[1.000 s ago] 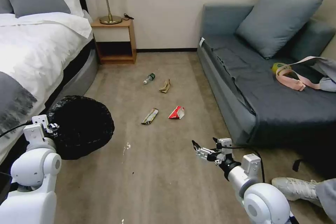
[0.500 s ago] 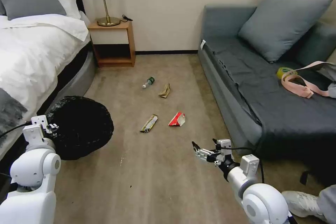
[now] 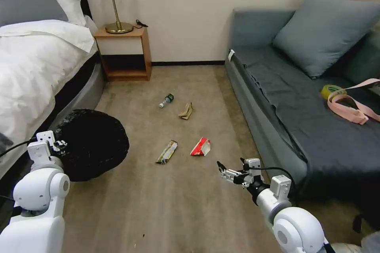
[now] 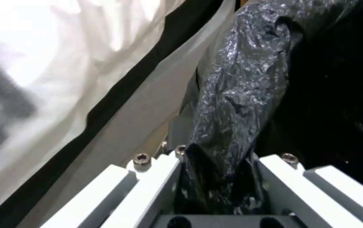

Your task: Pick up the trash bin, then pick up the garbage on the floor and place it into the trash bin.

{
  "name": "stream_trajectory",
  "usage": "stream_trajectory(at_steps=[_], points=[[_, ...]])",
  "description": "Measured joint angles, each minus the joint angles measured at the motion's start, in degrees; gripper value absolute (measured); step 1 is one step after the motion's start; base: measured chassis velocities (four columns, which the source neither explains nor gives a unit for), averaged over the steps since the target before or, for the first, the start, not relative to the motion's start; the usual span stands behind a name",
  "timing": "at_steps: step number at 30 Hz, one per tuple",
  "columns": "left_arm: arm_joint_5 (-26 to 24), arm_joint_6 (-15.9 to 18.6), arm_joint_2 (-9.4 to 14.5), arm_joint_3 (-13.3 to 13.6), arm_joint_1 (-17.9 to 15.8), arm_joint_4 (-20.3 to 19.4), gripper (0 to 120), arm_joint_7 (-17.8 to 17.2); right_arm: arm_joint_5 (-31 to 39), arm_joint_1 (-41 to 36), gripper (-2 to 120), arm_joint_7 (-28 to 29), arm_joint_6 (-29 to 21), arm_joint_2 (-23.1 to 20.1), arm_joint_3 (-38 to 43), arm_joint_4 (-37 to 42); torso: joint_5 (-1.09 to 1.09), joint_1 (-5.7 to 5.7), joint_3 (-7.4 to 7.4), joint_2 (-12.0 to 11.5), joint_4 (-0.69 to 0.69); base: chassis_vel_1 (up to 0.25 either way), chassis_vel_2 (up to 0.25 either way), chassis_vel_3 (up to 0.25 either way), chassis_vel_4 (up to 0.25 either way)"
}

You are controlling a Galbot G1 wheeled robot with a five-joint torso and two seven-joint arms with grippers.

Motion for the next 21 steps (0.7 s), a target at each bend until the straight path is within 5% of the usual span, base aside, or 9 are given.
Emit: stream_trajectory(at_steps=[21], points=[[0.2,-0.1,0.5,0.2,-0.1,0.2,3,0.2,-0.7,0.4,100,-0.2,0.0,-0.1,-1.1,-1.2,0.0,0.0,0.0,0.0,0.0,-0.172,0.174,0.173,-0.166]])
